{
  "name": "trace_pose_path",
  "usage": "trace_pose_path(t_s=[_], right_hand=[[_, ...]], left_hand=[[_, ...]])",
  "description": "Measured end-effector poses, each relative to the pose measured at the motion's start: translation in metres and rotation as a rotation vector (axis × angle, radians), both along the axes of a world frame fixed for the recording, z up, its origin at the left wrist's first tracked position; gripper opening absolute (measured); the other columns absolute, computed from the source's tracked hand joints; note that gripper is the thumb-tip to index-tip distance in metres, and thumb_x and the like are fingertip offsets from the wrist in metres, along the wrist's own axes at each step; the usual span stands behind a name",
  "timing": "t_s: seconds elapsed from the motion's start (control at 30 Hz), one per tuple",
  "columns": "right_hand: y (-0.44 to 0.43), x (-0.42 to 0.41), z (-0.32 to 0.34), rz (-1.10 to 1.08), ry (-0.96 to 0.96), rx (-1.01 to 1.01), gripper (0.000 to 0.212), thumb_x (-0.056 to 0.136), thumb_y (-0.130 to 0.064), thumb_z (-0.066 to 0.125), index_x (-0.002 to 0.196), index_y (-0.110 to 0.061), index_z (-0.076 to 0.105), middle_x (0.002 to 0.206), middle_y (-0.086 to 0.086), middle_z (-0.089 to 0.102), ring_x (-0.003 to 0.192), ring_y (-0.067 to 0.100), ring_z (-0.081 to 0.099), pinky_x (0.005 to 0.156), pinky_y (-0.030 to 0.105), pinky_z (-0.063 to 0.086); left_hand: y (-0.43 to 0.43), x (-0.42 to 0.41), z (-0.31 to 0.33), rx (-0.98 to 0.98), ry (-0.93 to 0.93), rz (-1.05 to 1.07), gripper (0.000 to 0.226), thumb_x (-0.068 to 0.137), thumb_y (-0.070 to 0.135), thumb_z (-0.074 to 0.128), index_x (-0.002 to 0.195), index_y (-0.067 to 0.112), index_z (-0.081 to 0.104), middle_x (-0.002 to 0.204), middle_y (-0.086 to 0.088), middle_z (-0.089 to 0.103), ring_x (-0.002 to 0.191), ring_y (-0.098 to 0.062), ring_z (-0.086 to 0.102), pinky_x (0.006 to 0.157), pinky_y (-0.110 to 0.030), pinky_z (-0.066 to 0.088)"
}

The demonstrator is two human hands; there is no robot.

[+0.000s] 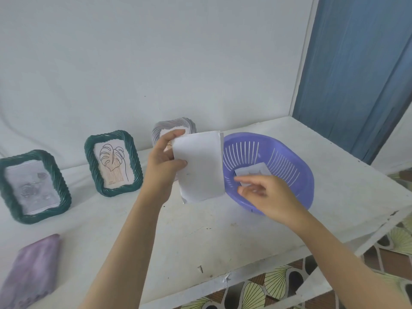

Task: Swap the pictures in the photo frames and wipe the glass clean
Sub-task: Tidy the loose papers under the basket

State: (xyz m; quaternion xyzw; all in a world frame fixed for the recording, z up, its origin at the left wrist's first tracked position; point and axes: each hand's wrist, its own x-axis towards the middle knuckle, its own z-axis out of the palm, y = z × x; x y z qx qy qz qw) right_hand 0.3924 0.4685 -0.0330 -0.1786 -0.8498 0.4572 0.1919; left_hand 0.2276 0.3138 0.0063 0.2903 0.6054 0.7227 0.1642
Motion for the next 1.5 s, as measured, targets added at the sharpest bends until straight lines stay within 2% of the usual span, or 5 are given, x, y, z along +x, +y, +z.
trace_pose_path(t_s=[0.3, 0.47, 0.77, 1.13, 1.5], right_hand=[[-0.002, -0.016, 0.015, -0.073, 0.334, -0.08, 0.062, 0.092, -0.016, 0.051, 0.131, -0.055, 0.023, 0.086, 0.011, 0.066, 0.07, 0.018, 0.06, 0.07, 0.03, 0.048], [0.006, -0.011, 0.018, -0.338, 0.422, 0.152, 0.038, 0.09, -0.005, 0.048, 0.122, -0.02, 0.034, 0.068, -0.003, 0.063, 0.057, 0.011, 0.054, 0.053, 0.019, 0.041], [0.02, 0.001, 0.01, -0.214, 0.247, 0.826, 0.03, 0.082, -0.01, 0.059, 0.111, -0.006, 0.052, 0.083, 0.003, 0.074, 0.061, 0.025, 0.064, 0.051, 0.02, 0.036], [0.038, 0.006, 0.008, -0.106, 0.329, 0.138, 0.029, 0.09, -0.022, 0.053, 0.119, -0.023, 0.051, 0.116, -0.031, 0.047, 0.107, -0.021, 0.042, 0.087, -0.001, 0.029], [0.069, -0.012, 0.015, -0.219, 0.209, -0.13, 0.023, 0.085, -0.006, 0.059, 0.1, -0.023, 0.061, 0.095, -0.001, 0.062, 0.079, 0.013, 0.054, 0.066, 0.015, 0.042]], left_hand=[[0.03, 0.029, 0.016, 0.113, -0.007, -0.126, 0.074, 0.066, -0.008, 0.046, 0.12, 0.044, 0.047, 0.088, -0.002, 0.064, 0.074, -0.012, 0.058, 0.062, -0.02, 0.048], [0.055, 0.055, 0.006, -0.093, 0.273, 0.251, 0.046, 0.077, 0.01, 0.063, 0.102, 0.044, 0.046, 0.111, 0.027, 0.043, 0.11, -0.008, 0.045, 0.093, -0.031, 0.043], [0.079, 0.075, 0.013, -0.137, 0.337, 0.083, 0.05, 0.084, 0.006, 0.055, 0.105, 0.046, 0.034, 0.101, 0.0, 0.063, 0.061, -0.03, 0.061, 0.067, -0.037, 0.053], [0.086, 0.051, 0.0, -0.185, 0.212, 0.154, 0.047, 0.077, -0.009, 0.037, 0.091, 0.031, 0.057, 0.097, -0.008, 0.061, 0.074, -0.03, 0.059, 0.07, -0.046, 0.054], [0.088, 0.039, -0.013, -0.152, 0.11, 0.009, 0.054, 0.077, -0.019, 0.044, 0.119, 0.014, 0.052, 0.099, 0.005, 0.058, 0.082, -0.011, 0.06, 0.076, -0.023, 0.052]])
